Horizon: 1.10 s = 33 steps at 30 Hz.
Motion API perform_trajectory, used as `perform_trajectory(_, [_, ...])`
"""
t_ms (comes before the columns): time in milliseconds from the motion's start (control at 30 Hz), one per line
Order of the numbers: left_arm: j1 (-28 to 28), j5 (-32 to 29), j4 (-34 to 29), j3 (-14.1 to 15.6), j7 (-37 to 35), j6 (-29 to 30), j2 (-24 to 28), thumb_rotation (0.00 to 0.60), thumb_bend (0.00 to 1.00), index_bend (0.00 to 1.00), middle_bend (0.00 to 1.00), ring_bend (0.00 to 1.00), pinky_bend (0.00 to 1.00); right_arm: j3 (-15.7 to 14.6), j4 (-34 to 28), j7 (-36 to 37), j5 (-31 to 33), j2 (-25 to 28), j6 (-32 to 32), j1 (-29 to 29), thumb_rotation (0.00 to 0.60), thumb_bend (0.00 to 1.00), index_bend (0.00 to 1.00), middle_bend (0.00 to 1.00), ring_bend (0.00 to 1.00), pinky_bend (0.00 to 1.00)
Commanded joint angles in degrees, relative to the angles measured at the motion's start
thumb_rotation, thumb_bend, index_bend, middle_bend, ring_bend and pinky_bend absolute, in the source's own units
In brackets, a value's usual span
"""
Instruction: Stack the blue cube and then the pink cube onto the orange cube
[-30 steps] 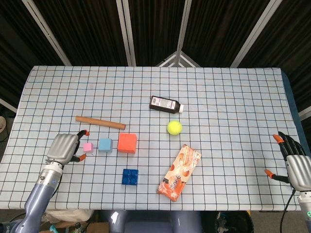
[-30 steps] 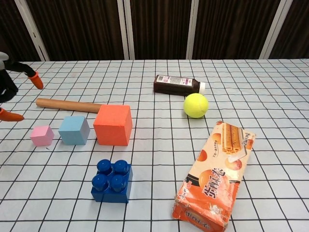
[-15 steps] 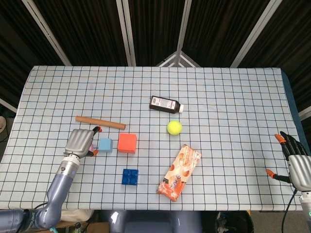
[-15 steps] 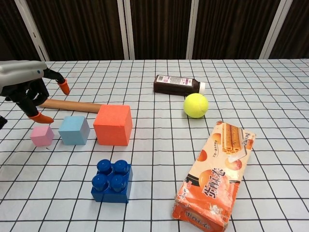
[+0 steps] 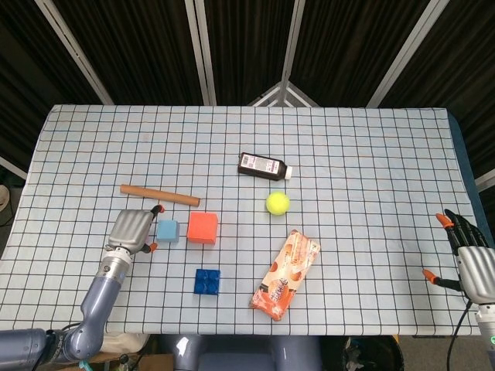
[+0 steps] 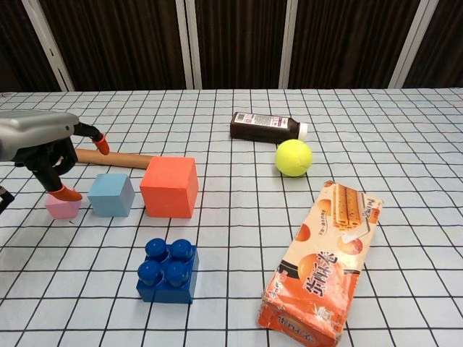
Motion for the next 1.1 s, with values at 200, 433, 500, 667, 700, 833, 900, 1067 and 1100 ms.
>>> perform_trajectory(200, [-1.26,-1.23,2.57,0.55,-1.15,-1.6,-1.15,0.6,0.24,0.26,0.8,0.76,0.82,0.01,0.07,-0.15,0.4,-0.07,-0.99,0.4,0.6,0.13,0.0,0.01,0.03,0.13])
perform_trajectory(433, [-2.12,-2.17,4.76,1.26,-1.62,-2.45,-2.25,0.6,0.24,0.28,0.8,0.76,0.82,0.08,0.21,-0.39,0.85,-0.2,-1.78,0.72,0.6,0.13,0.0,0.01,0.03,0.13])
perform_trajectory(500, [-2.43,-2.48,5.38,1.36,-1.68,-2.73,-2.58,0.6,0.24,0.28,0.8,0.76,0.82,0.09,0.2,-0.47,0.95,-0.21,-1.87,0.75,0.6,0.13,0.0,0.01,0.03,0.13])
perform_trajectory(667, [-3.13,-2.93,6.58,1.42,-1.82,-3.15,-3.45,0.6,0.24,0.3,0.8,0.76,0.82,0.14,0.23,-0.4,1.16,-0.18,-2.04,0.78,0.6,0.13,0.0,0.01,0.03,0.13])
perform_trajectory(700, [-3.29,-3.1,6.8,1.41,-1.82,-3.22,-3.62,0.6,0.24,0.3,0.8,0.76,0.82,0.14,0.26,-0.36,1.21,-0.19,-2.14,0.82,0.6,0.13,0.0,0.01,0.03,0.12])
perform_trajectory(833, [-4.08,-4.07,7.7,1.17,-1.6,-3.6,-4.3,0.6,0.24,0.3,0.8,0.76,0.83,0.07,0.44,0.23,1.27,-0.11,-2.69,1.01,0.6,0.13,0.0,0.01,0.03,0.13])
perform_trajectory(900, [-4.43,-4.35,8.0,1.08,-1.59,-3.7,-4.59,0.6,0.24,0.3,0.8,0.77,0.83,0.05,0.57,0.43,1.32,-0.04,-2.87,1.06,0.6,0.13,0.0,0.01,0.03,0.13])
perform_trajectory(1067, [-4.79,-3.92,7.68,1.59,-1.55,-3.33,-4.92,0.6,0.24,0.32,0.81,0.77,0.83,0.04,0.6,0.68,1.07,0.03,-2.46,0.96,0.6,0.13,0.0,0.01,0.03,0.13])
perform_trajectory(1100, [-4.8,-3.89,7.5,1.76,-1.48,-3.16,-4.91,0.6,0.24,0.33,0.81,0.77,0.83,0.02,0.62,0.75,1.05,0.04,-2.44,0.93,0.6,0.13,0.0,0.01,0.03,0.13])
